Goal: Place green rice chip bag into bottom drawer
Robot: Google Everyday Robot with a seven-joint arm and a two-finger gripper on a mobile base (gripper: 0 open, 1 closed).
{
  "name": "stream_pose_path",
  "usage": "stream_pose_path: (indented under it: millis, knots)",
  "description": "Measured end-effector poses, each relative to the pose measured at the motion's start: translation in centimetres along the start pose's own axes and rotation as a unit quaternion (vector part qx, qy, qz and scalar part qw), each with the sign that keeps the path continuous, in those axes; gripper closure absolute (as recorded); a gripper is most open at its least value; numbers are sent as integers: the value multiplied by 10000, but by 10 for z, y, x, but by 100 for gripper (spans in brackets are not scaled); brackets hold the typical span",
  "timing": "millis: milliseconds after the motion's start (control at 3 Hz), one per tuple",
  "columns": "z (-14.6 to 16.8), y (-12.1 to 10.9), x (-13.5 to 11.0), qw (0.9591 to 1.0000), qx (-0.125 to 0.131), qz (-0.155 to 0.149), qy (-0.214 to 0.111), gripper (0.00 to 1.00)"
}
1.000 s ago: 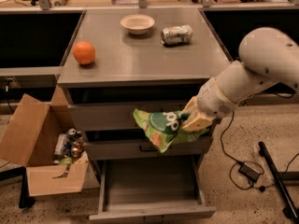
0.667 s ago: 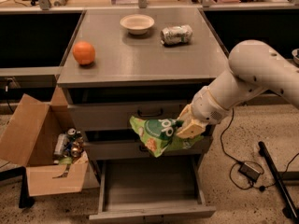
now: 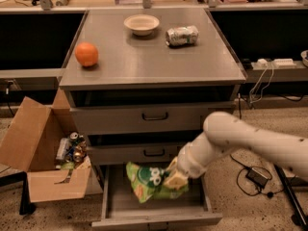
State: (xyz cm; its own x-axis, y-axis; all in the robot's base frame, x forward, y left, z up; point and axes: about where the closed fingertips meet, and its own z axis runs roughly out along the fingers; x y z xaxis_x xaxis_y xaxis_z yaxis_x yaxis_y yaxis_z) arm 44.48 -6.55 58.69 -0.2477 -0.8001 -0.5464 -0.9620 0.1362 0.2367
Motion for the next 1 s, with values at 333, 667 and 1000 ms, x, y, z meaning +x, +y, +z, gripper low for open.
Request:
stream_pose_path:
  millis: [333,667,1000]
  knots:
    - [77,4,33,9990,-135,417,-120,100]
    - [76,4,33,9990,-138,414,-117,100]
    - [95,-15,42,9981,-11,582,-221,100]
